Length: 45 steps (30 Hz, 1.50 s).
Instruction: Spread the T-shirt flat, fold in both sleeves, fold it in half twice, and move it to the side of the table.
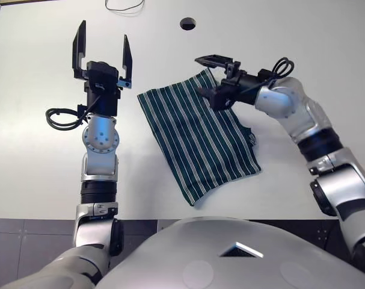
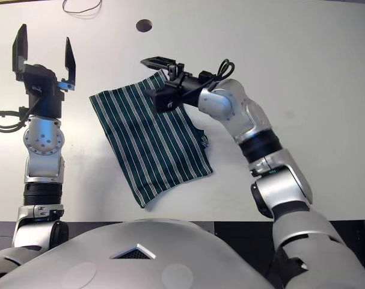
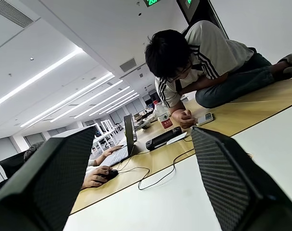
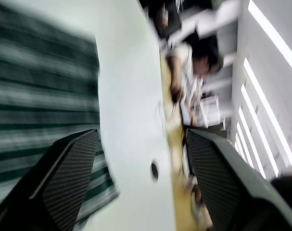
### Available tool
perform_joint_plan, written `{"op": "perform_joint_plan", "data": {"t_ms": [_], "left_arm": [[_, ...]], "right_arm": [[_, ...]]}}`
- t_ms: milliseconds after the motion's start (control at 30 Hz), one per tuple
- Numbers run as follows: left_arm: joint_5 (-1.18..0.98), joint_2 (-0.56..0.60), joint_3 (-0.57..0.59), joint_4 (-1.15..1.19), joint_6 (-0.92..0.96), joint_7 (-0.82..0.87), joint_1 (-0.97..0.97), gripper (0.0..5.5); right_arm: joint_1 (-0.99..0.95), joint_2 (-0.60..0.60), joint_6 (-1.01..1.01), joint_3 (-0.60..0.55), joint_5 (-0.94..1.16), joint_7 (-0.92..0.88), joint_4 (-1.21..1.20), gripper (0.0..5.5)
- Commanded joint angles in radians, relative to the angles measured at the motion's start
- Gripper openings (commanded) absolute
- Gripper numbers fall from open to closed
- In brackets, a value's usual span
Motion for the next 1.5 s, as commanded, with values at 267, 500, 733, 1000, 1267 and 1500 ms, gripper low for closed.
{"op": "perform_joint_plan", "data": {"t_ms": [267,500,733,1000,1267,1500], "left_arm": [[0.005,-0.017,-0.030,0.028,-0.012,-0.012,-0.043,3.67],[0.019,0.036,-0.019,0.047,-0.021,-0.035,-0.044,3.67],[0.136,0.254,-0.147,0.140,-0.266,-0.221,-0.068,3.67],[0.270,0.411,-0.279,0.104,-0.375,-0.372,0.002,3.72],[0.343,0.477,-0.408,0.166,-0.384,-0.532,-0.050,3.72],[0.327,0.506,-0.480,0.191,-0.402,-0.612,-0.078,3.72]], "right_arm": [[-0.186,0.125,0.090,0.101,-0.169,-0.366,0.621,3.36],[-0.089,0.022,0.068,0.032,-0.105,-0.441,0.514,3.36],[0.173,-0.149,-0.110,-0.232,0.083,-0.498,-0.233,3.36],[0.645,-0.627,-0.139,-0.333,0.183,-0.068,-0.444,4.47],[0.652,-0.687,-0.132,-0.297,-0.014,0.064,-0.504,4.47],[0.445,-0.550,-0.212,-0.130,-0.133,0.089,-0.332,4.47]]}}
